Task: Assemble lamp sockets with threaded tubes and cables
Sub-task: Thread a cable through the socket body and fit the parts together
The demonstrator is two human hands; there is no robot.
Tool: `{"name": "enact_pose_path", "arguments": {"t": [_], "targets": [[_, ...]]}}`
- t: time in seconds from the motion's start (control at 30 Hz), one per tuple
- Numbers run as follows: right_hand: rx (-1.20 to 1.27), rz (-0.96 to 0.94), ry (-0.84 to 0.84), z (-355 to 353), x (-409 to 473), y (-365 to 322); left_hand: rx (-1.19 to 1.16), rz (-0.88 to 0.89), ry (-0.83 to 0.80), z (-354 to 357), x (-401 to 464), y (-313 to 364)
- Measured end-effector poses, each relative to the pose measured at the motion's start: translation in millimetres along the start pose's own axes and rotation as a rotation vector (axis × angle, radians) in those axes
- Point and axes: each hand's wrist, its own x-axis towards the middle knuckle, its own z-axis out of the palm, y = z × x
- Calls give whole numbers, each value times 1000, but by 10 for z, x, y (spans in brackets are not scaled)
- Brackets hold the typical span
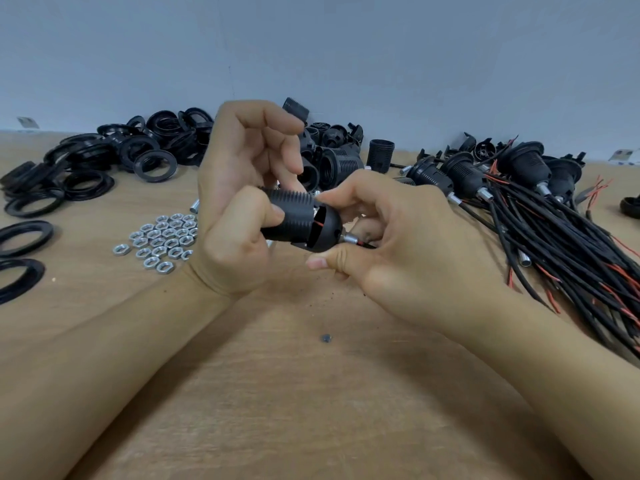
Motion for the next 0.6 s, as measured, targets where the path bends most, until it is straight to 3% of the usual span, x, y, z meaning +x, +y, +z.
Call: {"name": "enact_pose_path", "arguments": {"t": [0.13, 0.3, 0.6], "targets": [[-43, -63, 43, 20, -10, 4, 27, 104, -55, -3, -3, 55], [13, -173, 76, 46, -1, 77, 252, 269, -15, 22, -20, 17], [-66, -183, 79, -1, 49, 152, 467, -84, 108, 8, -24, -120]]}}
